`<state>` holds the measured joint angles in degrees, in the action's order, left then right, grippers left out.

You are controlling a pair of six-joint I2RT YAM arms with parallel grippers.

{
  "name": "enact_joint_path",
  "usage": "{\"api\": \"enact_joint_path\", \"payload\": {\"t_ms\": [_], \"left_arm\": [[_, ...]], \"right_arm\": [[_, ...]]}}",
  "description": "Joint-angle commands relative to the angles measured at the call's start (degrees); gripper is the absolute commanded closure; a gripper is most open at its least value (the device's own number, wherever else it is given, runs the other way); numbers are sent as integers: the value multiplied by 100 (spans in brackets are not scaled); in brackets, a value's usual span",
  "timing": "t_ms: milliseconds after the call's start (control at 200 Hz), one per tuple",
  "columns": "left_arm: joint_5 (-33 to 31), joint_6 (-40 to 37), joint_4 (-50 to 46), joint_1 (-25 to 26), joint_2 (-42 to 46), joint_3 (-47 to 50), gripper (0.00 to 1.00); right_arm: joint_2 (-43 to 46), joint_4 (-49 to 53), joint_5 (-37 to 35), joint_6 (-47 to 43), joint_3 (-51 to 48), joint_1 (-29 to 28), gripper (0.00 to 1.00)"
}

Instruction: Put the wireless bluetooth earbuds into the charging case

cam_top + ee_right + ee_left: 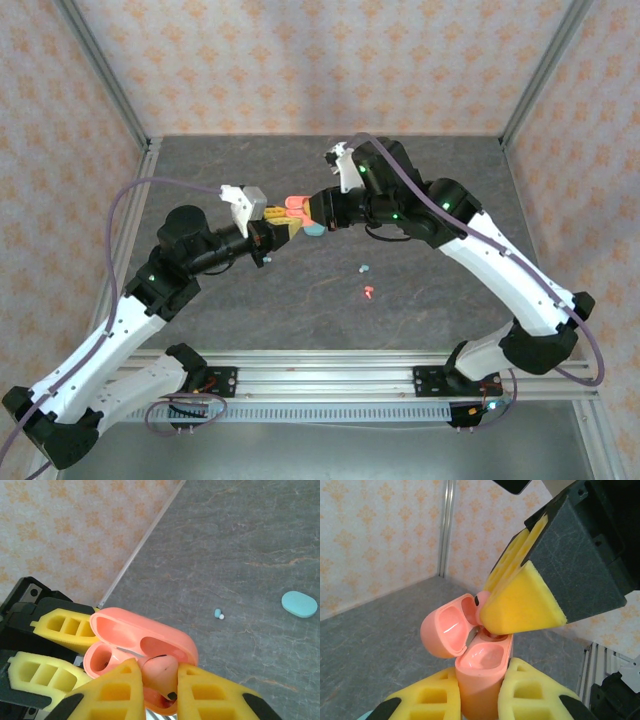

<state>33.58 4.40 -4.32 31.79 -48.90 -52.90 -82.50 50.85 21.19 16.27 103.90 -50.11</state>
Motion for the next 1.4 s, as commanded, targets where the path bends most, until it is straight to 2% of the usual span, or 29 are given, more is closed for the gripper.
{"api": "enact_joint_path", "payload": {"t_ms": [0,656,926,1026,1191,1306,1396], "left_arm": [[12,-128,159,29,21,-290,100],[7,-128,198,71,-5,-301,100],[-18,-106,431,134,165,-58,100],[-85,-148,449,141,245,18,100],[-224,-168,367,145,310,30,100],[-312,-195,155,150,362,42,100],[-365,-194,-16,163,447,116,100]], "right_arm": [[-104,271,144,-94,208,-52,82],[-266,698,42,-40,739,-52,52],[-19,596,-467,195,992,-30,46],[110,507,-451,357,934,64,43],[392,446,-302,758,334,519,43],[675,623,-456,1266,-590,1046,43],[791,852,-528,1313,-1407,1366,45]]}}
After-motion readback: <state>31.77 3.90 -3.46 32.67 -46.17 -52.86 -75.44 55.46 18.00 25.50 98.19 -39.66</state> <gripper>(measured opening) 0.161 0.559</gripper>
